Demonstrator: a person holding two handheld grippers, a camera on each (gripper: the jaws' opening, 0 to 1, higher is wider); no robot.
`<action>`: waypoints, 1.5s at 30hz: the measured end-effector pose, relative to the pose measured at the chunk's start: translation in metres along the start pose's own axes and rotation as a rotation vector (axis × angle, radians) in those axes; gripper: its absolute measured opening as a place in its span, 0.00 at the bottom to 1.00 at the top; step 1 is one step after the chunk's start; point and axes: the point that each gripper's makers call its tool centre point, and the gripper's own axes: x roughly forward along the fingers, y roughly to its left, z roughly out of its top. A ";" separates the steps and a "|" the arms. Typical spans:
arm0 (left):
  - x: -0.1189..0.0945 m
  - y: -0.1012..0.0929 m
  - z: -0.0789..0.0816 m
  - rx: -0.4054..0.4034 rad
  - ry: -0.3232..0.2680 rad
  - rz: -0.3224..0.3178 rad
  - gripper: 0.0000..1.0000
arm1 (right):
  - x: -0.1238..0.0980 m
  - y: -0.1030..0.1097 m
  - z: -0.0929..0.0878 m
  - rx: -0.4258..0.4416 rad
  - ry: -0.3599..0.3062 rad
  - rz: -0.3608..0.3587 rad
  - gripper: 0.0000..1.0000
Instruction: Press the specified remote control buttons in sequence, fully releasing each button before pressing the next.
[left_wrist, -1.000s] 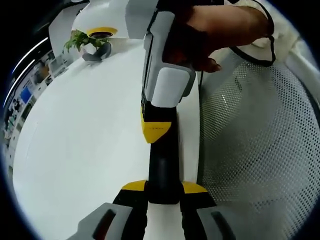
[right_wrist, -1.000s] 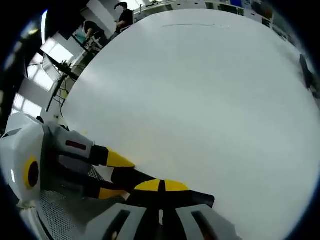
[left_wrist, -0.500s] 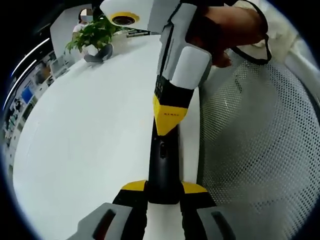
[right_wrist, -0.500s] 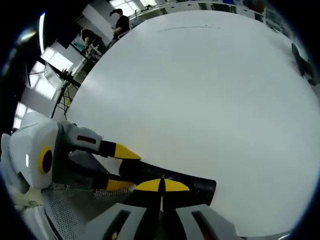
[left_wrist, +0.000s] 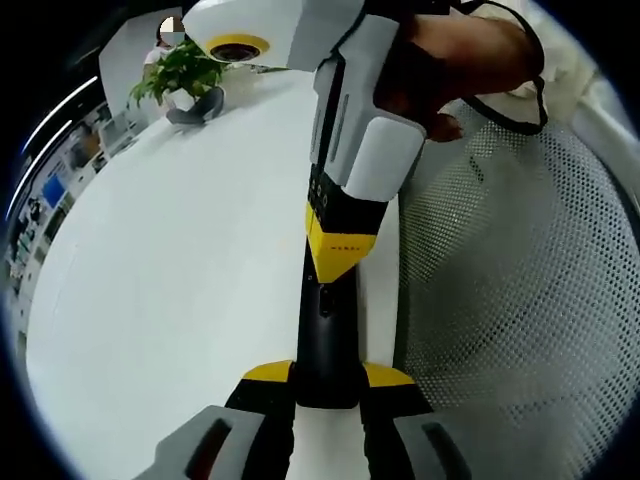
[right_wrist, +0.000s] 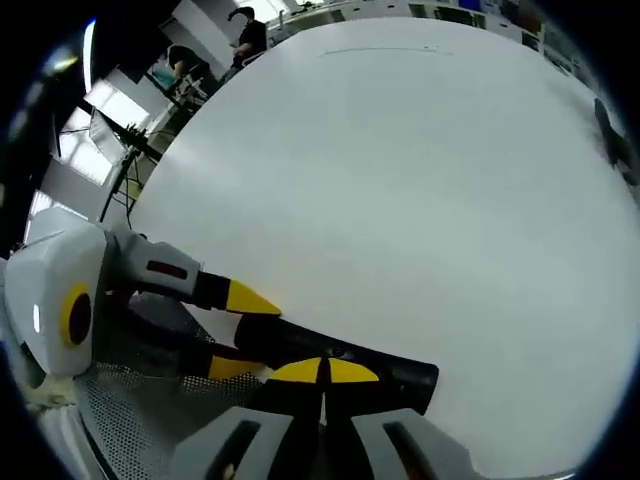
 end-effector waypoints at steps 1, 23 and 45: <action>0.000 0.000 0.000 0.000 0.000 0.000 0.24 | 0.000 0.000 0.000 0.000 0.001 0.000 0.00; 0.001 0.000 0.001 0.007 0.019 -0.009 0.24 | 0.001 -0.001 -0.001 0.044 0.016 0.015 0.00; 0.001 0.000 0.001 0.001 0.018 -0.012 0.24 | 0.001 0.003 -0.017 0.017 0.070 0.000 0.00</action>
